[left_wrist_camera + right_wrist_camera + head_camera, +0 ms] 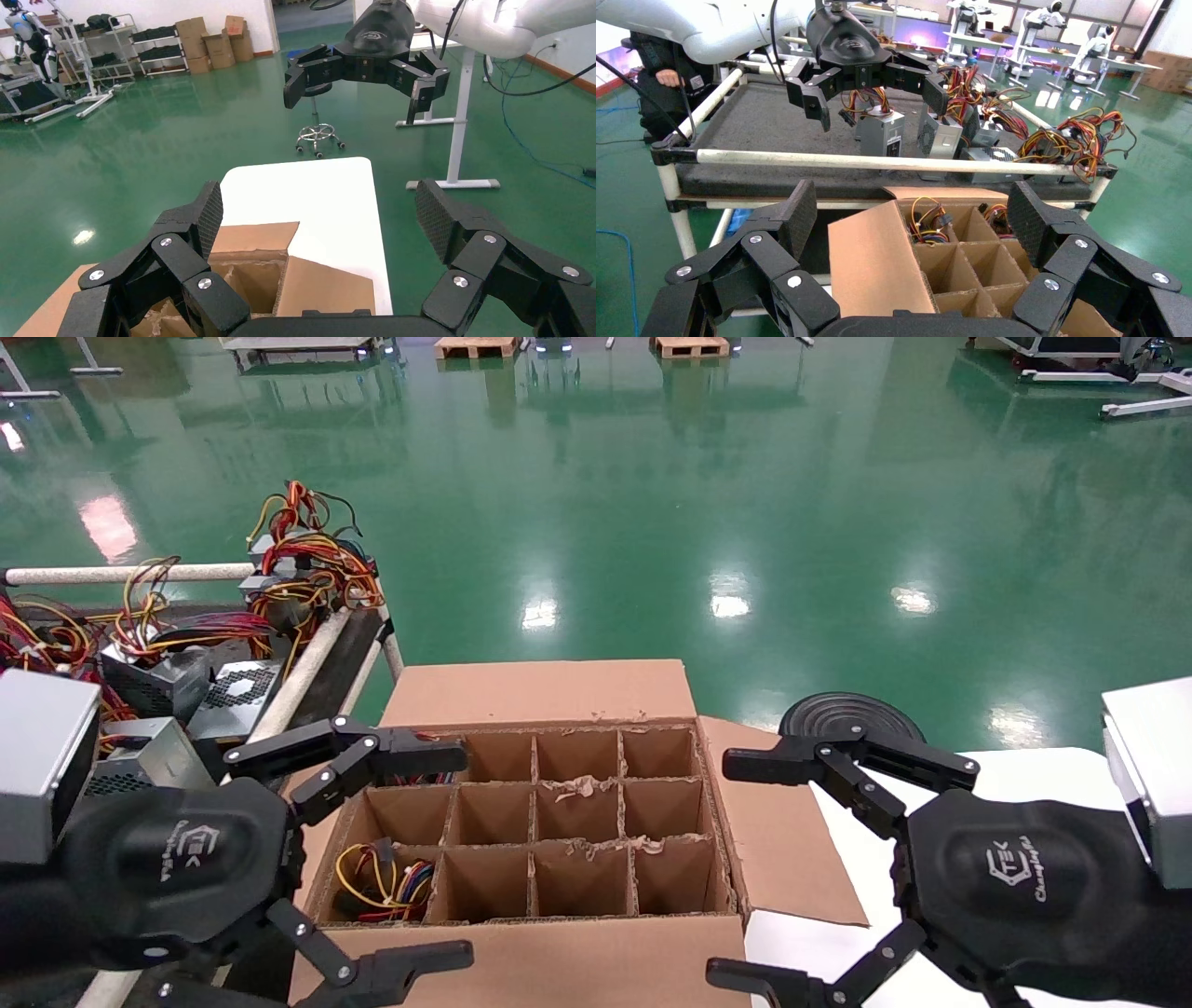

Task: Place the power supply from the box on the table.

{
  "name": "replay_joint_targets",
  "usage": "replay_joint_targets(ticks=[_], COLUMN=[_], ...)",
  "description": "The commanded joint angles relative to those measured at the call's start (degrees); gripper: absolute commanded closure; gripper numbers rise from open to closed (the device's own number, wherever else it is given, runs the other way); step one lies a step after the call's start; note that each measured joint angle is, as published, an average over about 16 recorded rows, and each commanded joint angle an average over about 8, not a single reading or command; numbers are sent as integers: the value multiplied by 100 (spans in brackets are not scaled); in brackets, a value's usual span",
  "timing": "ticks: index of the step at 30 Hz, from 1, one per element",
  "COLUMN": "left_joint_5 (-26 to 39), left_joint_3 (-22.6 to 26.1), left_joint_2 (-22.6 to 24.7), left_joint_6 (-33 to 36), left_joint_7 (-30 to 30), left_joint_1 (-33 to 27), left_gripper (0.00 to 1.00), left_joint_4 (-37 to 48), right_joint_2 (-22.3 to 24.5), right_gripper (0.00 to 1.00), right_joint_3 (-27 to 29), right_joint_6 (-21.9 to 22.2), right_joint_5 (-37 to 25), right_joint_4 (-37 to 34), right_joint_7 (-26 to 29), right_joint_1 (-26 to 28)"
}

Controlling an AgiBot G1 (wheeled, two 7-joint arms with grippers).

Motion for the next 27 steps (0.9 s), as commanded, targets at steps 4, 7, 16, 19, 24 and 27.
replay_joint_targets(ticks=[4,7,16,19,24,27], left_joint_5=[0,0,0,0,0,0], left_joint_3=[0,0,0,0,0,0], left_joint_2=[0,0,0,0,0,0], left_joint_6=[0,0,0,0,0,0], left_joint_7=[0,0,0,0,0,0], left_joint_1=[0,0,0,0,0,0], left_gripper=[0,0,0,0,0,0], left_joint_4=[0,0,0,0,0,0], right_joint_2=[0,0,0,0,0,0], right_gripper=[0,0,0,34,96,100], right_joint_3=[0,0,0,0,0,0], right_joint_6=[0,0,0,0,0,0], right_joint_5=[0,0,0,0,0,0], right_joint_4=[0,0,0,0,0,0], right_joint_7=[0,0,0,0,0,0], right_joint_1=[0,0,0,0,0,0])
